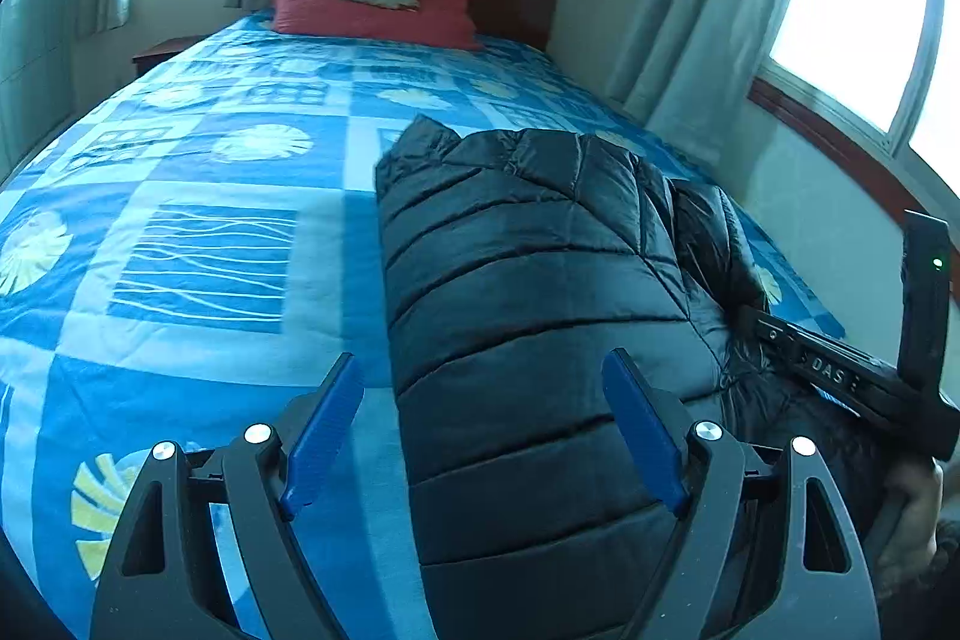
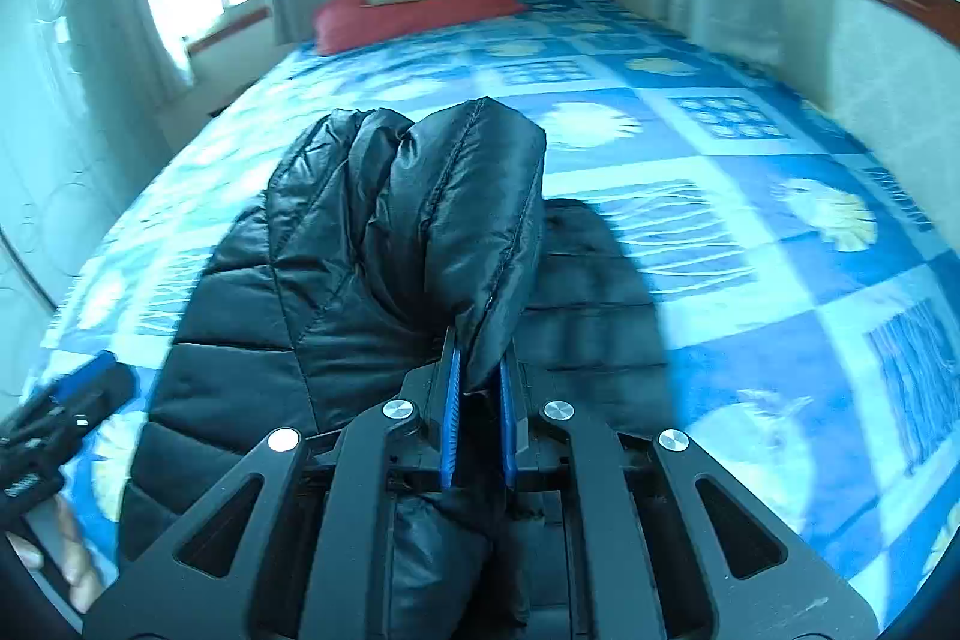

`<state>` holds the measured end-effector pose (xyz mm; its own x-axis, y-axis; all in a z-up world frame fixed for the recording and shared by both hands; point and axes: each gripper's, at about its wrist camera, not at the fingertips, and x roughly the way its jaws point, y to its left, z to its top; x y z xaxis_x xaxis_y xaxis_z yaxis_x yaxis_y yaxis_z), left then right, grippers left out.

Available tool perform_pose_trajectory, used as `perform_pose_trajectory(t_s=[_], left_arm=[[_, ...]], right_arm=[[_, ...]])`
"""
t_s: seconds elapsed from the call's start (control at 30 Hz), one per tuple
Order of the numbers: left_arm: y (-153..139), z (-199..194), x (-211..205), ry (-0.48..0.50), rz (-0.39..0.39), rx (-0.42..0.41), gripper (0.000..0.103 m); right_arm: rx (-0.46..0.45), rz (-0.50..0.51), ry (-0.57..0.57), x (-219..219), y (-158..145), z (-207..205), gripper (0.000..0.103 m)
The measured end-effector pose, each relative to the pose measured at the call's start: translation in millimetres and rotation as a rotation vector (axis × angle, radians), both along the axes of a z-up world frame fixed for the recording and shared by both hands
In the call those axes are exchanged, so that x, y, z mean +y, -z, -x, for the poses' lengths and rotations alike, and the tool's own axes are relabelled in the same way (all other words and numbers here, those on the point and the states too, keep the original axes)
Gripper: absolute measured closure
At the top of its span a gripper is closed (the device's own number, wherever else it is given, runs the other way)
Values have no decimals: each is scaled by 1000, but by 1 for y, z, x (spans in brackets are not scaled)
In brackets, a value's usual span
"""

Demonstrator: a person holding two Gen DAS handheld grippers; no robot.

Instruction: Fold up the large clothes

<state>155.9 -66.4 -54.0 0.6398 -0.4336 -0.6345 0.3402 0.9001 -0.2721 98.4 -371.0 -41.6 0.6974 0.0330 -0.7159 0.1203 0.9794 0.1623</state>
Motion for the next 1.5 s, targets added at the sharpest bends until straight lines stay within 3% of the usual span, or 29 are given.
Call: perform_pose_trajectory(t_s=[0.2, 0.33, 0.47, 0.53, 0.57, 0.6, 0.73, 0.77, 0.87, 1.0, 1.1, 1.2, 1.33, 1.5], left_arm=[[35, -6, -52, 77, -84, 80, 21], [55, -10, -67, 65, -191, 69, 20], [53, -11, -60, 65, -167, 93, 21], [48, -7, -55, 65, -145, 95, 21], [45, -5, -50, 61, -131, 98, 21], [41, -2, -43, 50, -103, 100, 21], [20, 10, -20, -7, -9, 53, 21], [15, 15, -15, -16, 11, 34, 21], [9, 27, -9, -14, 45, 19, 21], [17, 29, -18, 3, 19, 37, 21], [47, 18, -31, 30, -24, 166, 21], [70, 7, -26, 23, 41, 245, 20], [53, 8, -20, 26, 46, 264, 25], [-7, 2, -22, -9, 31, 74, 27]], right_arm=[[81, -37, 0, -43, 57, -12, 90], [92, -82, -14, -48, 75, -19, 89], [86, -101, -13, -51, 72, -18, 87], [84, -95, 6, -54, 62, -12, 76], [74, -85, 33, -57, 55, -6, 65], [62, -85, 49, -57, 48, 0, 63], [-23, -43, 86, -51, 6, 34, 69], [-43, -47, 56, -43, -4, 43, 77], [-57, -38, -42, -19, -12, 61, 80], [40, 13, -107, -2, 16, 61, 87], [113, 15, -89, -6, 52, 55, 88], [119, -33, -72, -10, 63, 55, 88], [149, -27, -61, -8, 32, 55, 87], [-24, -9, -70, -10, -35, 29, 72]])
